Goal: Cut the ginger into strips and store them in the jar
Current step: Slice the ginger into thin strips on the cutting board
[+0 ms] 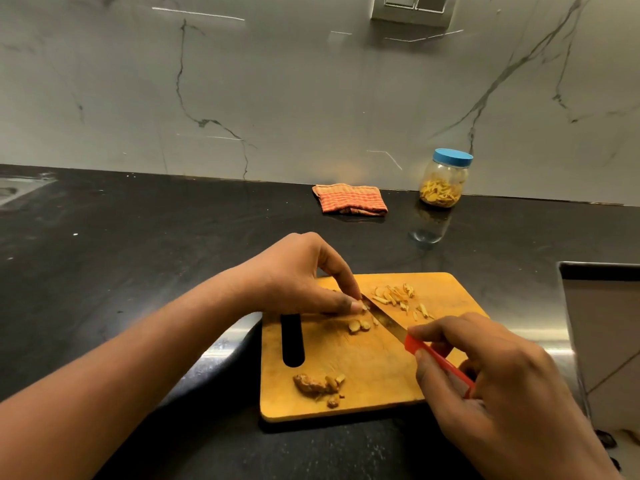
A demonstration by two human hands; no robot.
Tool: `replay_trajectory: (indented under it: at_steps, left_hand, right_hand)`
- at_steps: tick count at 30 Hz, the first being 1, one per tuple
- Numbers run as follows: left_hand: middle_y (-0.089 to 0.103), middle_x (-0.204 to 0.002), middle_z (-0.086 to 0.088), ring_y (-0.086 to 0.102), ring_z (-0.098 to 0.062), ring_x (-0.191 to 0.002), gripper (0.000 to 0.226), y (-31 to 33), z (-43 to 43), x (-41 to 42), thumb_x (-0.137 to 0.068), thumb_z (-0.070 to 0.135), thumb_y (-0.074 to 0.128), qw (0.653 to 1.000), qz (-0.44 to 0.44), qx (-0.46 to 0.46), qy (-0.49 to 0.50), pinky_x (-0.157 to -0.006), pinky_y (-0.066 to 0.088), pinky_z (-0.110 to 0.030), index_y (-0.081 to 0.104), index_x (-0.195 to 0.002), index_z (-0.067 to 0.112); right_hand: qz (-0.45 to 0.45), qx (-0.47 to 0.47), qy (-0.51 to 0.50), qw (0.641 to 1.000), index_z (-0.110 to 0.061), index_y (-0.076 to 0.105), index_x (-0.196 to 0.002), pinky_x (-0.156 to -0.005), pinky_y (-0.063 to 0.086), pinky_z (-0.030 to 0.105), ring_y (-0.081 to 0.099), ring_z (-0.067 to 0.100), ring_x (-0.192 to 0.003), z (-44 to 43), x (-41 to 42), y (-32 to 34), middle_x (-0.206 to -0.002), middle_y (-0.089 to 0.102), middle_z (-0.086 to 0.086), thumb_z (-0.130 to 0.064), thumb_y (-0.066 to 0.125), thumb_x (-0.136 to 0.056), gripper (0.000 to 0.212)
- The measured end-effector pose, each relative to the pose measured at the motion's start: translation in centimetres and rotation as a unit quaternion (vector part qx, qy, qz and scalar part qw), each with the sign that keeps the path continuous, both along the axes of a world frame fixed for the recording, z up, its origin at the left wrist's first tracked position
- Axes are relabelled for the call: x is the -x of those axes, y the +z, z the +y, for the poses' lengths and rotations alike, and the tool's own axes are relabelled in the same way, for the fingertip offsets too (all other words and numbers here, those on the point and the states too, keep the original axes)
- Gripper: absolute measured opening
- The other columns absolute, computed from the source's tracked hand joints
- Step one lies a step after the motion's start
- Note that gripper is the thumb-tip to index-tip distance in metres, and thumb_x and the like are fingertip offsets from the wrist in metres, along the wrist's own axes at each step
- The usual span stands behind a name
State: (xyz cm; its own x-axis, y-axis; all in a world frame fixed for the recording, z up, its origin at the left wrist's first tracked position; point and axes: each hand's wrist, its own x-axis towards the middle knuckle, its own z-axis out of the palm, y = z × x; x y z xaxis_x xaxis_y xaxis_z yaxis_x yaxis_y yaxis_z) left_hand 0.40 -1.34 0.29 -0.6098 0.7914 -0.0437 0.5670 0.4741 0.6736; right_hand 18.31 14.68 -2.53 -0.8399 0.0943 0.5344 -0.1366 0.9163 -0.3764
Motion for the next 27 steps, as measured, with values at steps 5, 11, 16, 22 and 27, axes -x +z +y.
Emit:
replay_trajectory:
  at_steps: [5,11,16,22,27]
  left_hand:
    - [0.065,-0.100,0.024,0.058,-0.002,-0.108,0.014,-0.5,0.5,-0.5,-0.089,0.031,0.071,0.998,0.067,0.001,0.005,-0.104,0.041,-0.027,0.077,-0.101,0.031]
    - [0.060,-0.094,0.026,0.056,0.002,-0.098,0.015,-0.7,0.8,-1.1,-0.091,0.030,0.069,0.992,0.123,0.002,-0.011,-0.089,0.045,-0.017,0.077,-0.103,0.031]
    - [0.065,-0.101,0.020,0.059,0.000,-0.098,0.015,-0.8,0.9,-1.3,-0.089,0.031,0.070,0.992,0.128,0.005,-0.017,-0.080,0.044,-0.008,0.077,-0.102,0.033]
    - [0.063,-0.101,0.021,0.057,0.001,-0.098,0.013,-0.7,0.9,-1.5,-0.090,0.030,0.070,0.992,0.122,0.004,-0.015,-0.078,0.040,-0.006,0.076,-0.101,0.031]
    - [0.060,-0.098,0.023,0.055,0.002,-0.100,0.012,-0.6,0.9,-1.5,-0.090,0.030,0.070,0.992,0.127,0.008,-0.019,-0.075,0.036,-0.004,0.077,-0.099,0.028]
  right_hand:
    - [0.009,0.018,-0.011,1.000,-0.031,0.071,-0.085,-0.051,0.034,0.000,0.054,-0.004,-0.062,0.4,-0.8,0.5,-0.071,0.059,-0.015,-0.030,0.064,-0.070,0.016]
    - [0.033,0.017,-0.033,0.999,-0.029,0.071,-0.085,-0.052,0.031,-0.002,0.050,-0.006,-0.059,0.2,-1.0,0.0,-0.071,0.056,-0.016,-0.033,0.060,-0.073,0.016]
    - [0.017,-0.004,-0.045,0.999,-0.029,0.071,-0.084,-0.058,0.039,0.001,0.052,-0.008,-0.073,0.8,-0.7,-0.1,-0.071,0.057,-0.016,-0.029,0.062,-0.070,0.016]
    - [0.013,0.000,-0.048,0.999,-0.029,0.072,-0.085,-0.056,0.044,0.011,0.057,0.004,-0.076,1.8,-1.4,-0.2,-0.072,0.059,-0.015,-0.030,0.063,-0.069,0.018]
    - [0.015,0.003,-0.046,0.999,-0.027,0.072,-0.088,-0.052,0.043,0.007,0.057,0.000,-0.065,2.1,-2.0,0.1,-0.076,0.059,-0.017,-0.040,0.055,-0.075,0.025]
